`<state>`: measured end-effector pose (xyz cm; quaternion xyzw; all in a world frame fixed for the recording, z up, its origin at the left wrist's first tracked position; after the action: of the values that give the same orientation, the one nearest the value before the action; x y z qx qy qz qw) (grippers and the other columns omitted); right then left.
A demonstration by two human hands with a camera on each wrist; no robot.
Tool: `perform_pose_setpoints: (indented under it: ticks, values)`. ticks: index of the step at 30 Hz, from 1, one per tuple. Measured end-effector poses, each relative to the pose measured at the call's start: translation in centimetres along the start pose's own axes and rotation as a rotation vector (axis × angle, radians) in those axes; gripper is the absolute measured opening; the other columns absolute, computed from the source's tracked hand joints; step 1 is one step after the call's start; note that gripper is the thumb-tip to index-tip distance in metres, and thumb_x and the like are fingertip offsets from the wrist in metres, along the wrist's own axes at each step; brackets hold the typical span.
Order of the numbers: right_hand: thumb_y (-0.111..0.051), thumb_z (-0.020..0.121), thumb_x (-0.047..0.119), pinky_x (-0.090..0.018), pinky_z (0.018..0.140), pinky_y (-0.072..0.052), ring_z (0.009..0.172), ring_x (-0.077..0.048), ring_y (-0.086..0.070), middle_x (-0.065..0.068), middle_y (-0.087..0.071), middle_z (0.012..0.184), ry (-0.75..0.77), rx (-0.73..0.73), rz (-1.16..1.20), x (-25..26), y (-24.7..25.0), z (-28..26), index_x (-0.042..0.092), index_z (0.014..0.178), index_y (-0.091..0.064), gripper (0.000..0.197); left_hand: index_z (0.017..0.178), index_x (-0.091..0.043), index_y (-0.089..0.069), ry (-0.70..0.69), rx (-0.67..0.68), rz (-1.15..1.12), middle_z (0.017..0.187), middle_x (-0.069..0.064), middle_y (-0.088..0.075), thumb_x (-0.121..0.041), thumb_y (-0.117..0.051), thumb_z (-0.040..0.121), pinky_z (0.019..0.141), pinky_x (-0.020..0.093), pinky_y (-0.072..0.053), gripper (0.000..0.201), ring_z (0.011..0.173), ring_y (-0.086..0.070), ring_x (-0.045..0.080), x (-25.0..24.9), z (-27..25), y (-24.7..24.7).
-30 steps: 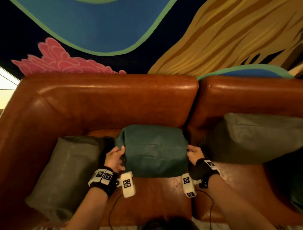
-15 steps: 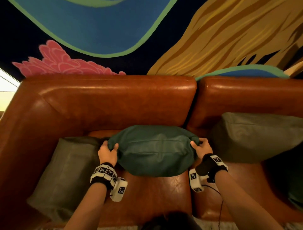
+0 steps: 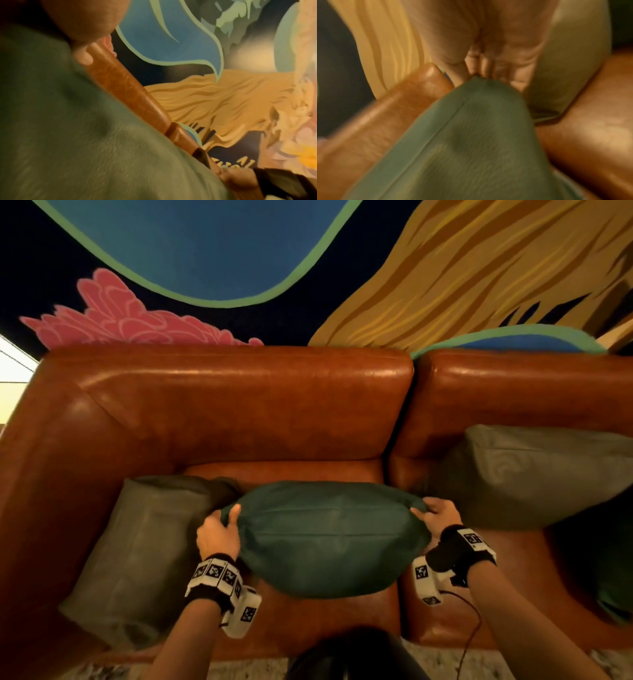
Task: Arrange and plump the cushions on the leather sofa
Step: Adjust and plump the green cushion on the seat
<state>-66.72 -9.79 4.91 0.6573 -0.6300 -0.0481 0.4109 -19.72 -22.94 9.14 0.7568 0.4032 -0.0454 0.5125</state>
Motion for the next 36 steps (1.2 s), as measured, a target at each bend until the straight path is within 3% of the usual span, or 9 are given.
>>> perform_pose_setpoints:
  ticks: [4,10,14,18,21,23,27,32,36]
  values:
    - [-0.065,0.087,0.019,-0.038,0.102,-0.042,0.118,-0.038,-0.055,-0.022,-0.063,0.120,0.100,-0.109,-0.111,1.3,0.2,-1.4,0.004,0.121,-0.061,0.037,0.120,0.007,-0.056,-0.094,-0.035,-0.014,0.110,0.038,-0.060,-0.018,-0.056,0.095,0.093,0.049,-0.044,0.036,0.109,-0.055,0.051,-1.2,-0.5,0.2]
    - [-0.046,0.087,0.063,-0.043,0.082,-0.048,0.094,-0.042,-0.059,-0.021,-0.061,0.088,0.056,-0.254,-0.157,2.7,3.9,-3.9,0.011,0.073,-0.062,0.056,0.082,-0.001,-0.060,-0.173,-0.163,-0.017,0.085,0.031,-0.064,-0.054,-0.047,0.092,0.075,0.048,-0.046,0.056,0.089,-0.059,0.049,-1.7,-0.7,2.8]
    - [-0.055,0.073,0.077,-0.043,0.093,-0.045,0.111,-0.040,-0.057,-0.020,-0.064,0.113,-0.065,-0.253,-0.068,2.0,4.5,-4.3,0.012,0.110,-0.068,0.075,0.100,-0.005,-0.068,-0.070,-0.152,0.037,0.100,0.027,-0.066,-0.065,-0.050,0.085,0.080,0.045,-0.044,0.064,0.101,-0.058,0.045,-1.3,-1.1,2.9]
    - [-0.076,0.078,0.032,-0.040,0.095,-0.046,0.109,-0.033,-0.061,-0.012,-0.064,0.093,0.033,-0.080,0.111,1.9,2.1,-3.4,0.006,0.098,-0.068,0.034,0.119,-0.006,-0.061,-0.080,-0.014,0.136,0.111,0.029,-0.064,-0.053,-0.056,0.089,0.085,0.050,-0.047,0.056,0.107,-0.057,0.048,-0.7,-0.2,0.9]
    - [-0.071,0.084,0.019,-0.042,0.097,-0.045,0.109,-0.035,-0.061,-0.020,-0.068,0.103,0.120,-0.118,0.032,2.4,1.5,-3.6,-0.002,0.107,-0.066,0.032,0.124,-0.005,-0.056,-0.157,-0.007,0.163,0.112,0.029,-0.064,-0.021,-0.058,0.093,0.088,0.049,-0.046,0.035,0.108,-0.057,0.047,-1.6,-0.1,0.6]
    - [-0.064,0.089,0.030,-0.042,0.092,-0.046,0.109,-0.039,-0.060,-0.023,-0.068,0.106,0.143,-0.171,-0.100,2.9,1.1,-3.9,0.001,0.107,-0.067,0.035,0.124,-0.004,-0.055,-0.150,-0.018,0.111,0.111,0.030,-0.063,-0.007,-0.055,0.092,0.090,0.049,-0.045,0.032,0.108,-0.056,0.046,-2.3,-0.2,0.4]
    - [-0.039,0.091,0.062,-0.040,0.077,-0.045,0.098,-0.041,-0.060,-0.020,-0.063,0.089,0.050,-0.277,-0.242,2.7,2.8,-4.7,0.012,0.086,-0.067,0.058,0.119,-0.001,-0.054,-0.173,-0.029,0.087,0.107,0.037,-0.061,-0.014,-0.046,0.098,0.087,0.051,-0.044,0.026,0.104,-0.056,0.051,-2.9,0.2,0.7]
    - [-0.030,0.083,0.077,-0.043,0.088,-0.045,0.106,-0.040,-0.058,-0.021,-0.065,0.108,-0.048,-0.346,-0.231,1.8,6.0,-3.3,0.011,0.096,-0.070,0.078,0.112,0.001,-0.056,-0.357,-0.149,0.059,0.095,0.038,-0.062,-0.011,-0.050,0.096,0.078,0.052,-0.045,0.021,0.091,-0.058,0.053,-4.8,-0.4,3.0]
    - [-0.030,0.089,0.068,-0.053,0.109,-0.028,0.123,-0.037,-0.049,-0.019,-0.056,0.130,-0.131,-0.228,-0.410,0.6,3.0,-2.3,0.009,0.122,-0.056,0.071,0.125,-0.009,-0.049,-0.253,-0.017,0.233,0.127,0.023,-0.050,-0.002,-0.059,0.082,0.094,0.057,-0.041,0.045,0.115,-0.050,0.044,-4.1,0.6,-0.6]
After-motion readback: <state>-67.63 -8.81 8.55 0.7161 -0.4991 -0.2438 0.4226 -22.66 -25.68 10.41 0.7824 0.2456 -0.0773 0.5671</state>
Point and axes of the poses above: each hand's wrist, its own z-axis towards the middle knuckle, its own y-axis out of the back of the hand, x = y × z, the point moved 10 cm from there along z, towards the middle knuckle
